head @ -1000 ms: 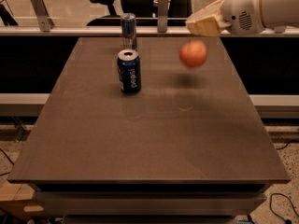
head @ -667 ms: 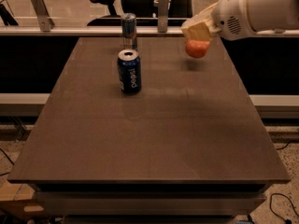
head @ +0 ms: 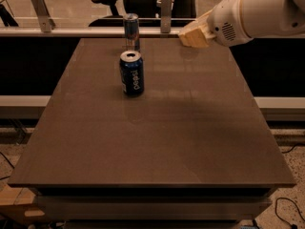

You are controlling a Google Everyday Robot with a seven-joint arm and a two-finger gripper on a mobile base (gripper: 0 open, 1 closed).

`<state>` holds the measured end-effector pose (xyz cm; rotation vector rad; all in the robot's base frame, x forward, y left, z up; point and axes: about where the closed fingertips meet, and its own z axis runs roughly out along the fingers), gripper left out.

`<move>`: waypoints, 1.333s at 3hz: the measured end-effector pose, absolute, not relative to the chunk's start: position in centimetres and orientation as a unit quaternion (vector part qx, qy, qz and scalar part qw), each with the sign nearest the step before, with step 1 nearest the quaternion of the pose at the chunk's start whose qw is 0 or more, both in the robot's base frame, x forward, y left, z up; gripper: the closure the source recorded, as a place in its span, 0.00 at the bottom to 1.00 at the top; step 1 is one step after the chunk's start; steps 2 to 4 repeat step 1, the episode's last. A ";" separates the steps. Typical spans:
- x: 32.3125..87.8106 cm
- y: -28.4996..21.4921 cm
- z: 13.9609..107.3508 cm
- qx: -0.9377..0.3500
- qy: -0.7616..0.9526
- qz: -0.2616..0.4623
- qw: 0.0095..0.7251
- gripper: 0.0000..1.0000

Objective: Move apple near pepsi can

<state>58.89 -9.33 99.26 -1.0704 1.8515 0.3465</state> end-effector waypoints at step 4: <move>58.8 -9.1 99.3 -0.438 0.754 0.141 0.468 0.59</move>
Offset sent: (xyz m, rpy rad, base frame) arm 0.0000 0.0000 0.0000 0.0000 0.0000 0.0000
